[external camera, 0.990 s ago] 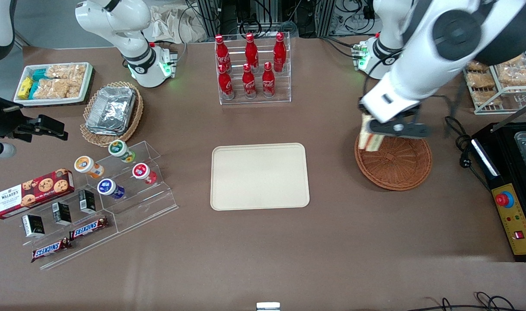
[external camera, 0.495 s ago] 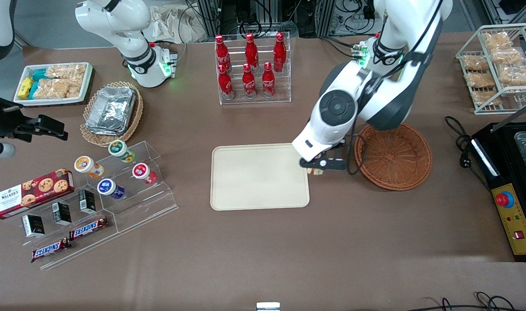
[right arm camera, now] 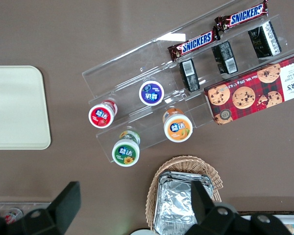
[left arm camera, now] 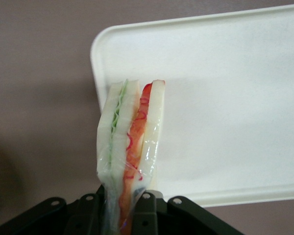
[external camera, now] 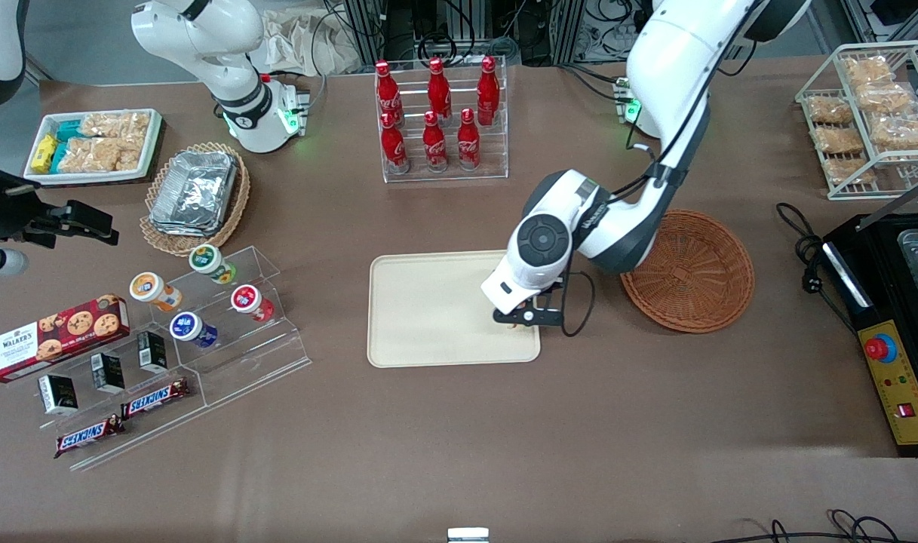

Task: Place sandwich from basket to tray
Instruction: 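Lower the sandwich onto the tray and open the left gripper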

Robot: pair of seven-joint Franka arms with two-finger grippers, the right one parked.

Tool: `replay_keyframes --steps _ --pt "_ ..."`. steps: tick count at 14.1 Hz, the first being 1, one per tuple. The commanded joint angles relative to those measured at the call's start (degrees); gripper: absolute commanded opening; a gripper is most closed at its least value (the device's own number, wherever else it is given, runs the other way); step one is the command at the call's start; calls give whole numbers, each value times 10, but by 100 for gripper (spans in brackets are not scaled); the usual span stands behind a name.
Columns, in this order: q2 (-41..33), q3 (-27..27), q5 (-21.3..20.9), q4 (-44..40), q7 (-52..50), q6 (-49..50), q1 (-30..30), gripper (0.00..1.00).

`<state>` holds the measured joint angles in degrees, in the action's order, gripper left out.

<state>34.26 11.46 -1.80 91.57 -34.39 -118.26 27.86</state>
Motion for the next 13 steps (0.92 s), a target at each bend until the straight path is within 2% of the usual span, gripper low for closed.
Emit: replay_keyframes --steps 1,5,6,7,8,13 --pt "32 -7 -48 -10 -55 -36 19 0" --pt "48 -7 -58 -9 -55 -44 21 0" --pt "53 -7 -60 -10 -50 -50 20 30" --pt "55 -7 -66 -10 -49 -54 20 71" --pt "53 -7 -66 -10 -50 -53 20 100" --pt "8 -6 -55 -29 -56 -15 10 100"
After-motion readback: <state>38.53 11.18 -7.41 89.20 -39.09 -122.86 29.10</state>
